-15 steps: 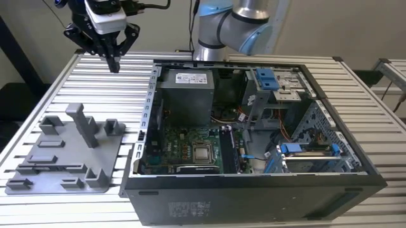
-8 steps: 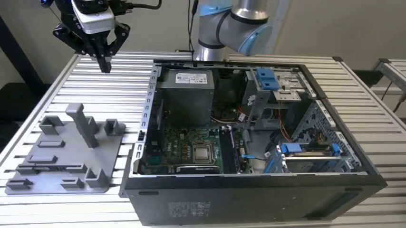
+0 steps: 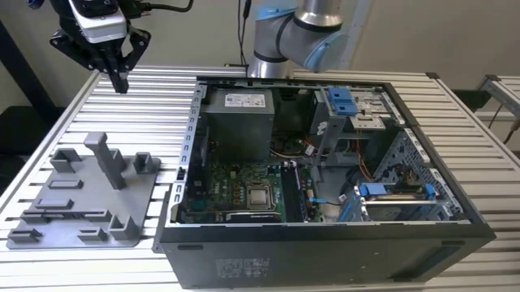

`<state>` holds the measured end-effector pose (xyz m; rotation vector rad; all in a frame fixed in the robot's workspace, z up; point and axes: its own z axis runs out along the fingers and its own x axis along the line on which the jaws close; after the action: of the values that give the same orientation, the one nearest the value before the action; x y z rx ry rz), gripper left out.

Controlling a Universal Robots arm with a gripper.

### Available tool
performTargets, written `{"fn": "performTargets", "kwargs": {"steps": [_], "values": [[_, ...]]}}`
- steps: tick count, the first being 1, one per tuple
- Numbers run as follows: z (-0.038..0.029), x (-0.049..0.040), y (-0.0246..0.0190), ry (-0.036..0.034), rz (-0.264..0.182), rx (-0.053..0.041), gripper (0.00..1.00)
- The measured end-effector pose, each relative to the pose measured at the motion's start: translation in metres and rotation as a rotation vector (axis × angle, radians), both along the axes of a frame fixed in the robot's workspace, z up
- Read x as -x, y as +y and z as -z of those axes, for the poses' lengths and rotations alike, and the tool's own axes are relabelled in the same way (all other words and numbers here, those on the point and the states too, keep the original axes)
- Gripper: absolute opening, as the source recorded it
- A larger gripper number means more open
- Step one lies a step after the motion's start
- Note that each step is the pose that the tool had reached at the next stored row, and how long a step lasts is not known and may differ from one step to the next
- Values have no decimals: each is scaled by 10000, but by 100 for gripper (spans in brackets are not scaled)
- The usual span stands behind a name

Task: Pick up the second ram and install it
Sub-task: 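Reach for the second ram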

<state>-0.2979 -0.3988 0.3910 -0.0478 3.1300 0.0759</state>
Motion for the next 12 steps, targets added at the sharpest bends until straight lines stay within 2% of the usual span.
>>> {"fn": "performTargets", "kwargs": {"steps": [12], "values": [[6, 356, 0, 1, -149, 0, 11]]}}
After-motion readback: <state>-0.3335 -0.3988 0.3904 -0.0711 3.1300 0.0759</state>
